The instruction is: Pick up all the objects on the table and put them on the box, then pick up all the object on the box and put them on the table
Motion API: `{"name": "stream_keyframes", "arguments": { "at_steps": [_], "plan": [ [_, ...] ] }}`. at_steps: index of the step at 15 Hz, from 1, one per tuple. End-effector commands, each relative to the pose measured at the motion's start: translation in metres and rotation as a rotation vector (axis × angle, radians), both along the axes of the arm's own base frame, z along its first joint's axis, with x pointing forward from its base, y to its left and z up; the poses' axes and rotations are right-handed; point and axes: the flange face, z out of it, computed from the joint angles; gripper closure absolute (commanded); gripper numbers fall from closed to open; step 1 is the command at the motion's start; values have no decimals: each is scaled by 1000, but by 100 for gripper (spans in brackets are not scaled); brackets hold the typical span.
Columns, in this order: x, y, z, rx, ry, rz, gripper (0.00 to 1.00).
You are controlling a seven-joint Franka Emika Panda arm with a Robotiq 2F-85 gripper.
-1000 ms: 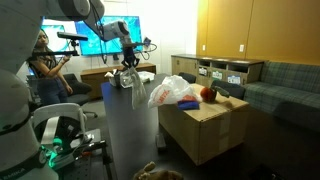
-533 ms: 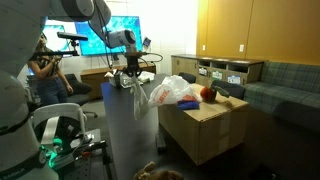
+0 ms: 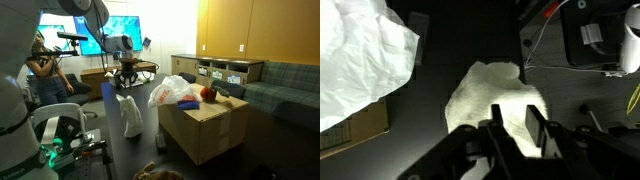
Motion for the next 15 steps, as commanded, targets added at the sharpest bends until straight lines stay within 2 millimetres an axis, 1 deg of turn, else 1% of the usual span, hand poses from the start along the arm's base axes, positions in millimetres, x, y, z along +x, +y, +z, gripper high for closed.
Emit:
{"name": "stream_keyframes", "arguments": {
  "at_steps": [1, 2, 3, 4, 6, 8, 10, 13, 15],
  "plan": [
    [-18, -13, 25, 44, -19, -33, 35],
    [-18, -16, 29, 51, -24, -49, 28],
    [-19, -23, 36, 59, -25, -80, 21],
    [-19, -32, 41, 63, -30, -118, 12],
    [-18, -62, 55, 54, -35, -241, 1],
    [-17, -100, 65, 43, -40, -355, 0],
    [-14, -144, 71, 38, -38, -467, 0],
    [-14, -216, 72, 24, -40, -634, 0],
    [-20, -265, 68, 7, -34, -743, 0]
  ]
}}
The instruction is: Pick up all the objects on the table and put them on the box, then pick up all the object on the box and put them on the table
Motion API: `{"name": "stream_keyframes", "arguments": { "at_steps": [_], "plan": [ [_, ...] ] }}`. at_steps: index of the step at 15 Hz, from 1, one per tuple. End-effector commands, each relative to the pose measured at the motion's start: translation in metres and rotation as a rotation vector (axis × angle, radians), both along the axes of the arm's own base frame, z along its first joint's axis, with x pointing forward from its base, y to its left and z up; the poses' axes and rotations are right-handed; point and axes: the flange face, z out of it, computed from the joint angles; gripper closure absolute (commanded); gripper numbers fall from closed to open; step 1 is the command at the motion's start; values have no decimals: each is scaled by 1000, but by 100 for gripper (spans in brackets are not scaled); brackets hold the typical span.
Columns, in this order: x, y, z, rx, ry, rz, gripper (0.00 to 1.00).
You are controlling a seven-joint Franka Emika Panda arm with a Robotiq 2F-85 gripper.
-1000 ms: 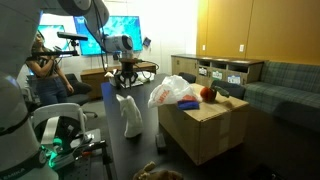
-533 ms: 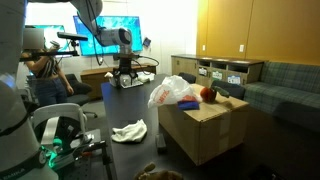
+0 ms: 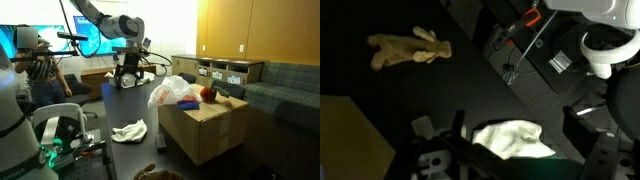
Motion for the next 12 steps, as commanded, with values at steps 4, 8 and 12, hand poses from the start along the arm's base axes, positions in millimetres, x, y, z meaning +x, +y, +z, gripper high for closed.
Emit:
{"name": "stream_keyframes", "arguments": {
  "at_steps": [4, 8, 12],
  "plan": [
    [-40, -145, -6, -30, 3, -322, 0],
    [-52, -198, -16, -49, 6, -425, 0],
    [-47, -206, -23, -37, 32, -444, 0]
  ]
}}
